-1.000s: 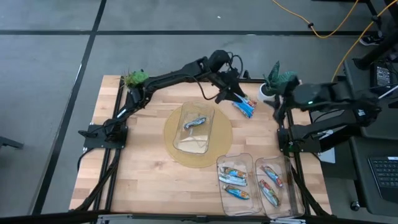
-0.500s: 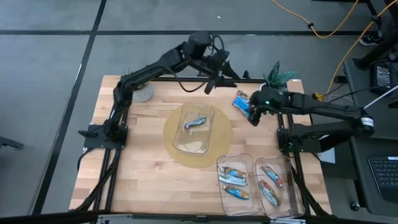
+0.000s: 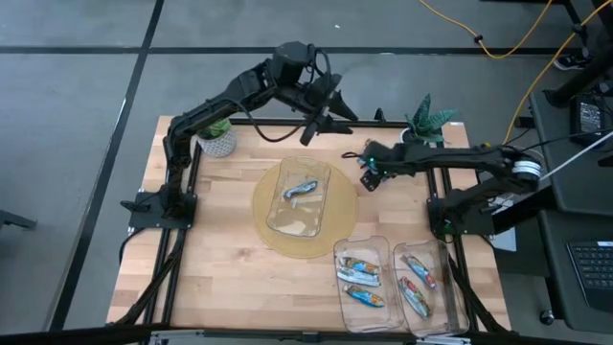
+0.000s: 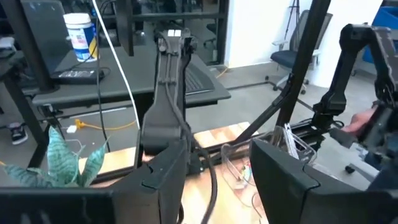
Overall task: Pick and place Granola Bars by type
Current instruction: Put the blue granola bar pack into the top transparent bin
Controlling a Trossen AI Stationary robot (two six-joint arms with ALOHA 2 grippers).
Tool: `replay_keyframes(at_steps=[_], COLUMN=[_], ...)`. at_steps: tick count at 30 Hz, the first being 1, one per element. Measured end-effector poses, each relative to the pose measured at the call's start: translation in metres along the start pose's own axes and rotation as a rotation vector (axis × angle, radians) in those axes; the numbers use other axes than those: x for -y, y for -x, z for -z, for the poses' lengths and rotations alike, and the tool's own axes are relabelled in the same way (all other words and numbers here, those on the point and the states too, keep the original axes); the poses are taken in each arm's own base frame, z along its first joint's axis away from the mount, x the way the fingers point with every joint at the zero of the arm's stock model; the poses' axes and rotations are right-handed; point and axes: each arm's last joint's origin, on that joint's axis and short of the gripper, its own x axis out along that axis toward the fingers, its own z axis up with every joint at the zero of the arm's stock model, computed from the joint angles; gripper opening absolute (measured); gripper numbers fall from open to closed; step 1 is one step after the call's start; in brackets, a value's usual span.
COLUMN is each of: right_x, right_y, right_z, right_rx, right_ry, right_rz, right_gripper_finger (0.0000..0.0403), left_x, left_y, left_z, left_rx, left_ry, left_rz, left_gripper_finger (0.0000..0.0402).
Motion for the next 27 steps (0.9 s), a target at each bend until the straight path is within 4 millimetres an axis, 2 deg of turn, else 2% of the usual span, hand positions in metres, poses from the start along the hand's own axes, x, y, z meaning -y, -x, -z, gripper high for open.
replay_keyframes(at_steps=[3, 8, 17, 22, 27], right_x=[-0.004, -0.007, -0.009, -0.009, -0.011], right_y=[-0.019, -0.042, -0.056, -0.056, -0.056], right_z=[0.0, 0.003, 0.003, 0.002, 0.002], right_rx=[-0.055, -0.127, -0.156, -0.156, -0.167], right_ry=[-0.029, -0.051, -0.047, -0.052, -0.061], right_rz=[0.049, 0.086, 0.106, 0.079, 0.021], right_gripper_finger=[0.0332, 0.0331, 0.0317, 0.0282, 0.0216], left_x=[0.0, 0.001, 0.001, 0.001, 0.001], left_y=[0.0, 0.0, 0.0, 0.0, 0.001], left_z=[0.001, 0.003, 0.005, 0.006, 0.007], left_rx=[-0.01, -0.022, -0.039, -0.052, -0.056], left_ry=[-0.005, -0.036, -0.037, -0.042, -0.045], left_rz=[0.003, 0.009, 0.014, 0.017, 0.018], left_gripper_finger=[0.0168, 0.0168, 0.0168, 0.0168, 0.0168])
